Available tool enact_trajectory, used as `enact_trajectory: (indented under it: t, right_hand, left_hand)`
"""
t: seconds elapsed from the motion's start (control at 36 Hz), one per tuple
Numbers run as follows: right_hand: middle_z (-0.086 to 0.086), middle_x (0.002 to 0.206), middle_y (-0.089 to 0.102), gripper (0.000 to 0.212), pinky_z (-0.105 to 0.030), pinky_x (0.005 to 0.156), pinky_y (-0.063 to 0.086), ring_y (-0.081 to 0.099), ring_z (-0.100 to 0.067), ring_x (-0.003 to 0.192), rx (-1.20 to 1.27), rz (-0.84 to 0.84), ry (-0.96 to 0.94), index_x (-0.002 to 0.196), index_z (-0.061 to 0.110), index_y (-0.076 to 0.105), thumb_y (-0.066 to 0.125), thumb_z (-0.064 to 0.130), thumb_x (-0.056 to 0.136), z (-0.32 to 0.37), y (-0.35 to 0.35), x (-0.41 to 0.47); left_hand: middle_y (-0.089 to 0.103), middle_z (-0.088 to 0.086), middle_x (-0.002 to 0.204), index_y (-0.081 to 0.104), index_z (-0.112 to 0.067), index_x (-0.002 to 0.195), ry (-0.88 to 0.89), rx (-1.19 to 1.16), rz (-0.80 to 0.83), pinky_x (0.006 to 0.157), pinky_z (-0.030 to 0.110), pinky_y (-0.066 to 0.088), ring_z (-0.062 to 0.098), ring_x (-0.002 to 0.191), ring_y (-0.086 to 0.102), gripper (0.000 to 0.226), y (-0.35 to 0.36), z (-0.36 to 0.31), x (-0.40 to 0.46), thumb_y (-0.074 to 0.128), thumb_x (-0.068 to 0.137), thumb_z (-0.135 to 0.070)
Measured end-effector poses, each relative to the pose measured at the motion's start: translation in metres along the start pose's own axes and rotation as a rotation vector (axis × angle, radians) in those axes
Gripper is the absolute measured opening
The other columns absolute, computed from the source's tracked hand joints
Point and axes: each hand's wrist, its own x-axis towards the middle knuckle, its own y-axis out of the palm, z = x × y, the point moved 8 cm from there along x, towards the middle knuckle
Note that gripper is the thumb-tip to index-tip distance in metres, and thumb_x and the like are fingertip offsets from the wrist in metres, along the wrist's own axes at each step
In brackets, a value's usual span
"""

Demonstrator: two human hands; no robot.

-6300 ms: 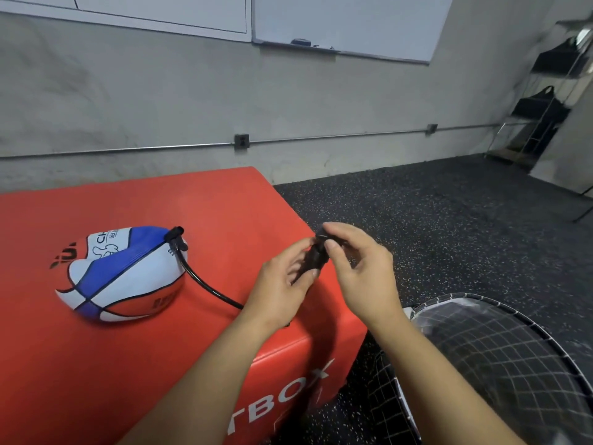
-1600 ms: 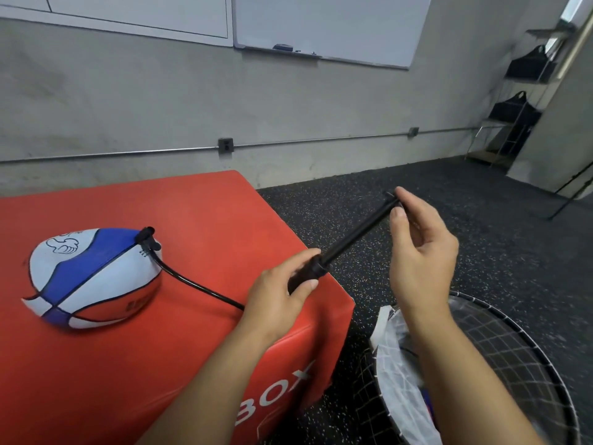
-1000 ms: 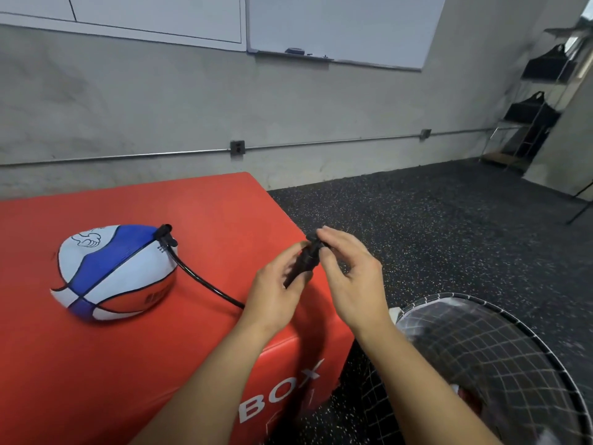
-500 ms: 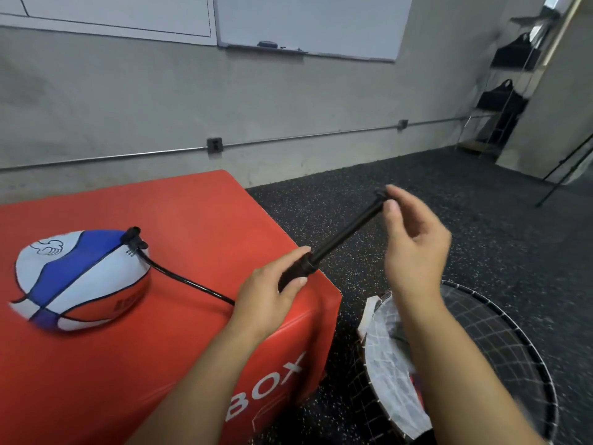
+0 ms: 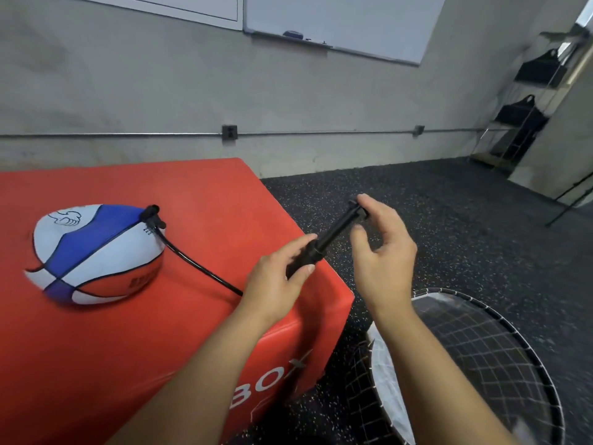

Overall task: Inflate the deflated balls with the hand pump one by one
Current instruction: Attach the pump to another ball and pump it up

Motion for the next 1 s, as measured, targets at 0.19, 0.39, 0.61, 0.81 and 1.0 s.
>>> enact_trajectory:
  t: [0.19, 0.39, 0.61, 0.81, 1.0]
  right_hand:
    - [0.004, 0.134, 0.068, 0.049, -0.034, 0.115, 0.044, 0.059, -0.006, 0.130, -0.026, 0.183, -0.029, 0.130, 0.017, 0.071, 0.060, -0.003, 0.086, 0.000, 0.036, -0.019]
    - [0.006, 0.129, 0.070, 0.042, -0.021, 0.111, 0.043, 0.061, -0.004, 0.125, 0.004, 0.257, -0.028, 0.127, 0.016, 0.073, 0.064, -0.002, 0.090, -0.003, 0.043, -0.025]
    - [0.016, 0.116, 0.072, 0.038, -0.023, 0.100, 0.051, 0.067, -0.006, 0.111, 0.114, 0.225, 0.057, 0.117, 0.030, 0.072, 0.079, 0.005, 0.089, -0.010, 0.026, -0.015]
    - [0.006, 0.119, 0.074, 0.029, -0.047, 0.103, 0.055, 0.070, -0.019, 0.114, 0.227, -0.031, 0.117, 0.120, 0.025, 0.074, 0.070, 0.008, 0.097, -0.021, -0.024, 0.011]
    - [0.002, 0.120, 0.075, 0.028, -0.041, 0.103, 0.057, 0.071, -0.013, 0.113, 0.257, -0.199, 0.187, 0.125, 0.020, 0.073, 0.070, 0.008, 0.099, -0.027, -0.065, 0.020]
  left_hand:
    - [0.074, -0.018, 0.121, 0.056, -0.048, 0.139, 0.009, -0.088, -0.055, 0.107, 0.037, 0.053, -0.004, 0.116, 0.067, 0.056, -0.010, 0.003, 0.001, 0.067, 0.091, -0.021]
    - [0.073, -0.023, 0.121, 0.059, -0.043, 0.141, 0.010, -0.136, -0.064, 0.108, 0.036, 0.053, -0.001, 0.117, 0.067, 0.056, -0.011, -0.001, -0.001, 0.066, 0.091, -0.018]
    - [0.067, -0.038, 0.123, 0.053, -0.065, 0.131, 0.057, -0.070, -0.039, 0.106, 0.024, 0.050, -0.007, 0.121, 0.064, 0.063, -0.007, -0.014, -0.004, 0.067, 0.095, -0.015]
    - [0.068, -0.025, 0.133, 0.051, -0.050, 0.146, 0.082, 0.062, 0.036, 0.109, 0.042, 0.051, 0.000, 0.126, 0.063, 0.056, 0.005, -0.015, -0.006, 0.065, 0.095, -0.033]
    - [0.067, -0.029, 0.131, 0.043, -0.064, 0.144, 0.102, 0.244, 0.060, 0.099, 0.043, 0.055, 0.005, 0.122, 0.066, 0.056, 0.011, -0.025, -0.008, 0.059, 0.093, -0.046]
